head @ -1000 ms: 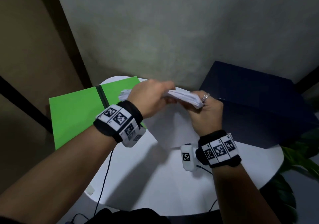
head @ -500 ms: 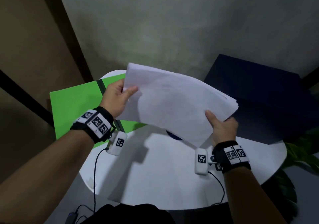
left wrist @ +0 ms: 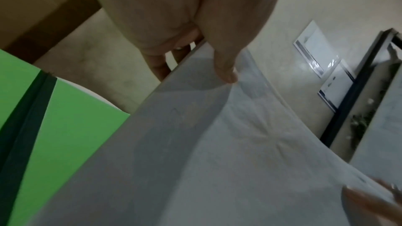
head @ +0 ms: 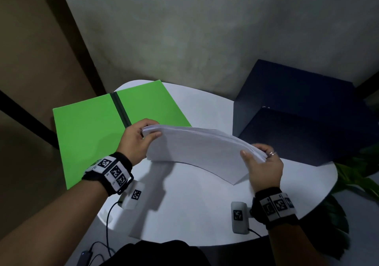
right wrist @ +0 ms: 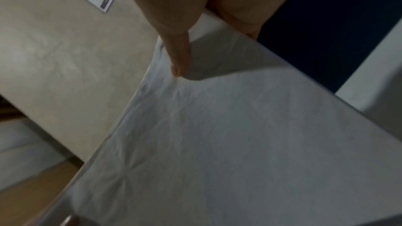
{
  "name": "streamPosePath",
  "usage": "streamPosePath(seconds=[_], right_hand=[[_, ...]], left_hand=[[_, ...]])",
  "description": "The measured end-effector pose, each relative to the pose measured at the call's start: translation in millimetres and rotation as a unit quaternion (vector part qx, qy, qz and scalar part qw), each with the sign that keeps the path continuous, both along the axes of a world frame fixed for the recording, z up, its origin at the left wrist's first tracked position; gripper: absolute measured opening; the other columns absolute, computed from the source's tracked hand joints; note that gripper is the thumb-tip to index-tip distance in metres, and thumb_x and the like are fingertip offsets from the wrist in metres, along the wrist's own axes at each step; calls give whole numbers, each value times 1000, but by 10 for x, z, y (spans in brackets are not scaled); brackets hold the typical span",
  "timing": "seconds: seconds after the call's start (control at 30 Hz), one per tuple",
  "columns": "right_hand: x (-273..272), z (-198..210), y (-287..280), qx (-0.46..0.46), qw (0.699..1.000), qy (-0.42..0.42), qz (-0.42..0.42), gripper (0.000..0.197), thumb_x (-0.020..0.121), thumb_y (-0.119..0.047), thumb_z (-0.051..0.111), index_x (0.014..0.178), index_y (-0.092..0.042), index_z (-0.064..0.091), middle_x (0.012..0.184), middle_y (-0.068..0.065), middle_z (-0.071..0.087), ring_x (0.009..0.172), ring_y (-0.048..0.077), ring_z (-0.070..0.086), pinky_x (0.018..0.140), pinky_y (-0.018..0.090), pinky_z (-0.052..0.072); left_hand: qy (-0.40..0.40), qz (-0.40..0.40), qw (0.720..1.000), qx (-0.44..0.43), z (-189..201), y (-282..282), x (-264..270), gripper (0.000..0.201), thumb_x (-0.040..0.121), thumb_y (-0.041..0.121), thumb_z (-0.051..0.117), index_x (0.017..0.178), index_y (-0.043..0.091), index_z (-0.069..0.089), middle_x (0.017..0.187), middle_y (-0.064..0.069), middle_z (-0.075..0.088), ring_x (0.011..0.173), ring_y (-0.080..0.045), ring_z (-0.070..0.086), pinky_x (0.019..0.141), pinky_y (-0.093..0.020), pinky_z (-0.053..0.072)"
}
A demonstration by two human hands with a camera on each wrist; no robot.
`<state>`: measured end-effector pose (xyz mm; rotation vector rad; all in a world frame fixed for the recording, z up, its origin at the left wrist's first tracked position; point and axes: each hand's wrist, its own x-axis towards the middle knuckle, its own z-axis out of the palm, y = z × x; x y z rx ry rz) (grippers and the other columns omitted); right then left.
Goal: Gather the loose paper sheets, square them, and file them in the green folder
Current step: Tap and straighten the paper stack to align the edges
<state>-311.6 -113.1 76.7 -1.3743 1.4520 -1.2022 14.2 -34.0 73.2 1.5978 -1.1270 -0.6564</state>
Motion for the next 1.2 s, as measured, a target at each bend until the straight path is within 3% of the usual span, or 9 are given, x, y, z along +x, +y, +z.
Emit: streamPosePath(seconds=[0.07, 0.17, 0.27, 0.33, 0.47, 0.6, 0.87, 1.0, 1.2], right_hand=[[0, -29, 11, -39, 998, 45, 31, 34, 83, -7, 75, 110, -26, 68, 101, -12, 67, 89, -8, 62, 84, 12, 50], [11, -120, 19, -144, 970, 187, 63, 35, 92, -7, 65, 124, -18, 66, 117, -9, 59, 108, -16, 50, 97, 4, 37], [12, -195, 25, -176, 953, 235, 69, 35, 95, -10, 61, 129, -18, 64, 123, -8, 53, 112, -15, 45, 99, 3, 33], [5, -223, 36, -181, 947, 256, 67, 36, 95, -13, 60, 131, -19, 62, 123, -4, 54, 111, -7, 47, 96, 2, 33], [-9, -251, 42, -179, 941, 277, 82, 40, 95, -20, 59, 135, -23, 57, 125, -2, 54, 115, 11, 48, 95, 22, 38], [-6, -207, 18, -193, 925, 316, 84, 47, 100, -47, 39, 132, -22, 61, 115, -1, 59, 106, 16, 52, 87, 26, 42], [41, -118, -67, -192, 872, 434, 121, 44, 96, -43, 46, 134, -26, 59, 113, -4, 66, 101, 23, 53, 79, 44, 53], [39, -100, -60, -189, 863, 453, 118, 46, 93, -30, 62, 138, -25, 55, 112, -2, 64, 97, 25, 55, 77, 43, 52], [57, -103, -52, -174, 859, 464, 125, 44, 94, -31, 61, 138, -29, 55, 113, -5, 63, 100, 23, 52, 79, 41, 51]], left_hand=[[-78, -24, 997, -2, -43, 14, 26, 36, 87, 13, 70, 119, 30, 64, 106, 19, 67, 101, 1, 59, 92, -16, 46], [-221, -59, 973, -22, -94, -1, 4, 53, 89, 21, 68, 138, 29, 53, 122, 9, 54, 110, -3, 50, 100, -9, 33], [-318, -78, 945, -24, -115, -34, 2, 47, 94, 37, 56, 140, 31, 51, 130, -1, 51, 110, -21, 52, 98, -33, 44], [-375, -89, 923, -10, -135, -36, 17, 46, 95, 42, 47, 139, 33, 51, 130, -6, 54, 108, -29, 53, 93, -40, 47], [-415, -95, 905, -1, -133, -39, 31, 45, 96, 40, 43, 139, 33, 51, 124, -8, 58, 101, -31, 55, 85, -40, 49], [-444, -89, 892, -10, -70, -97, 62, 38, 99, 36, 43, 134, 34, 57, 108, -7, 66, 85, -30, 56, 68, -33, 45], [-536, -155, 830, -2, 113, -251, 12, 40, 100, 40, 34, 135, 36, 53, 100, 0, 70, 70, -28, 57, 57, -30, 39], [-484, -132, 865, 9, 199, -267, -30, 45, 98, 47, 33, 133, 32, 57, 93, 4, 73, 71, -29, 61, 59, -30, 42], [-311, -122, 939, 80, 362, -383, -118, 27, 93, 42, 52, 105, 30, 73, 101, 12, 75, 88, -14, 69, 76, -33, 54]])
